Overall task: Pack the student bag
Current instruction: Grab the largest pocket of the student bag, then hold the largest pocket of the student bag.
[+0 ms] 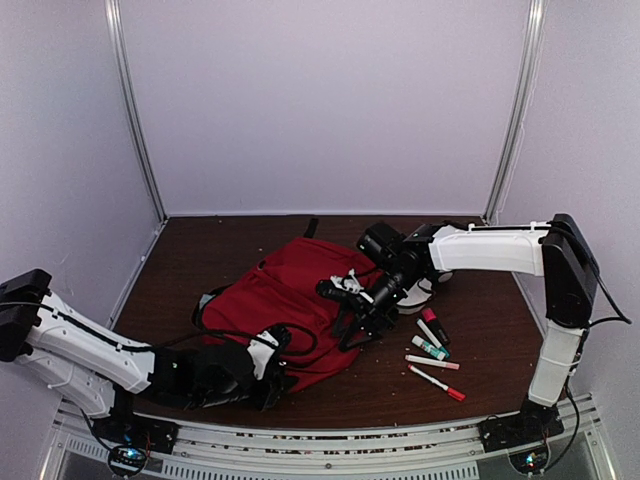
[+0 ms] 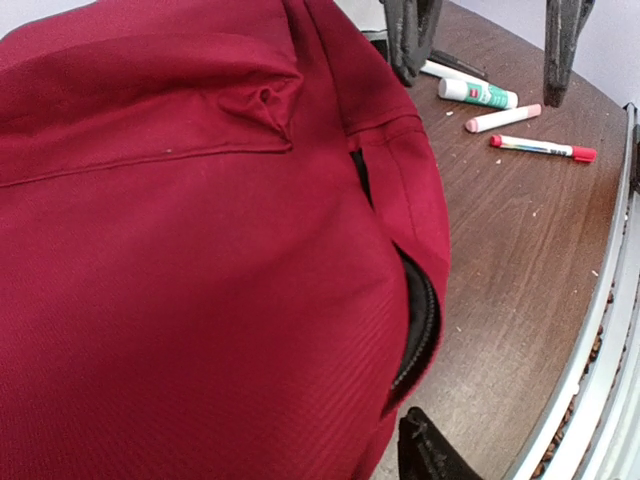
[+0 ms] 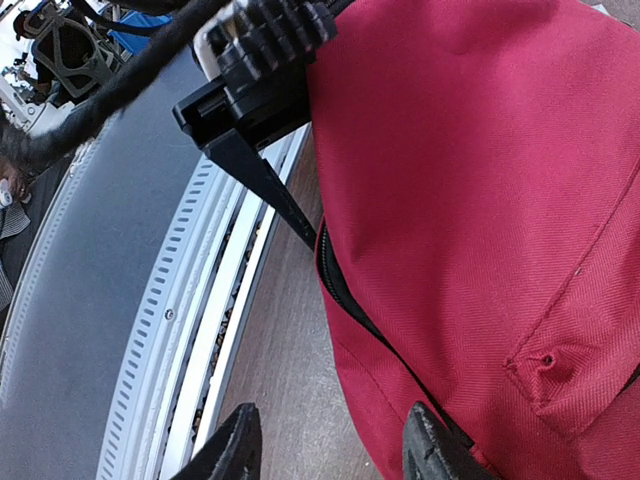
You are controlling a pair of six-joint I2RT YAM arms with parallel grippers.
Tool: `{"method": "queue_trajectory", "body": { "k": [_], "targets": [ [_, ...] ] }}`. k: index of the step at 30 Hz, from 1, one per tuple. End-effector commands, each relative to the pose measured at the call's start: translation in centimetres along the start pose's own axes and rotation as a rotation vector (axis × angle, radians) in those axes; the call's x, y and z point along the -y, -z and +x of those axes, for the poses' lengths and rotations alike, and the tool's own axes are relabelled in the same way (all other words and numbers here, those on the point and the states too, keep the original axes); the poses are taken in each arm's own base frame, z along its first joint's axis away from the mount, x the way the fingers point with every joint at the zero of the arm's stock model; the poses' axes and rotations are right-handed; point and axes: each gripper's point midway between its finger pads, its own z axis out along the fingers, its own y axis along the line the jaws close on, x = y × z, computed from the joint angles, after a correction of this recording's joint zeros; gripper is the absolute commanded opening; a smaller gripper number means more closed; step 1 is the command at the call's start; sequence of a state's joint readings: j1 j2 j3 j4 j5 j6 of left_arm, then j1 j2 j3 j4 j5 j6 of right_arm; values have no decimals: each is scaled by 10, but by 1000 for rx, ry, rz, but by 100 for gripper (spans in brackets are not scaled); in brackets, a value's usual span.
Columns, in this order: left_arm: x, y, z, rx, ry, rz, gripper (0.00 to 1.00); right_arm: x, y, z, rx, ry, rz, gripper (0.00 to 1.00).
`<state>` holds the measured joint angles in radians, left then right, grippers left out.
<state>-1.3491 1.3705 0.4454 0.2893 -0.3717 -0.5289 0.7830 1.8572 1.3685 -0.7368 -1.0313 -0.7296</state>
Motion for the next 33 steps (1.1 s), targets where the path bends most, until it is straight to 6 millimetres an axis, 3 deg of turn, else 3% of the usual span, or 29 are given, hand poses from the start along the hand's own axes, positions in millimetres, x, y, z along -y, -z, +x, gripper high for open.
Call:
{"method": "queue_trajectory", "body": {
  "k": [1,6,17,26,29,33],
  "targets": [
    [-7,9,-15,120,104,22,45,-4,1,0,11,-8,-21,48],
    [-9,7,-17,160,125,52,32,-3,0,1,9,-7,-20,48],
    [7,2,-23,172,94,130,21,0,-4,5,0,-25,-29,48],
    [1,13,-18,108,107,103,9,-2,-3,-8,6,49,56,47],
    [-5,20,-20,102,106,82,0,-3,-12,-13,23,85,103,47],
    [-12,28,-19,87,96,51,0,-7,-31,-21,44,111,136,48]
  ]
}}
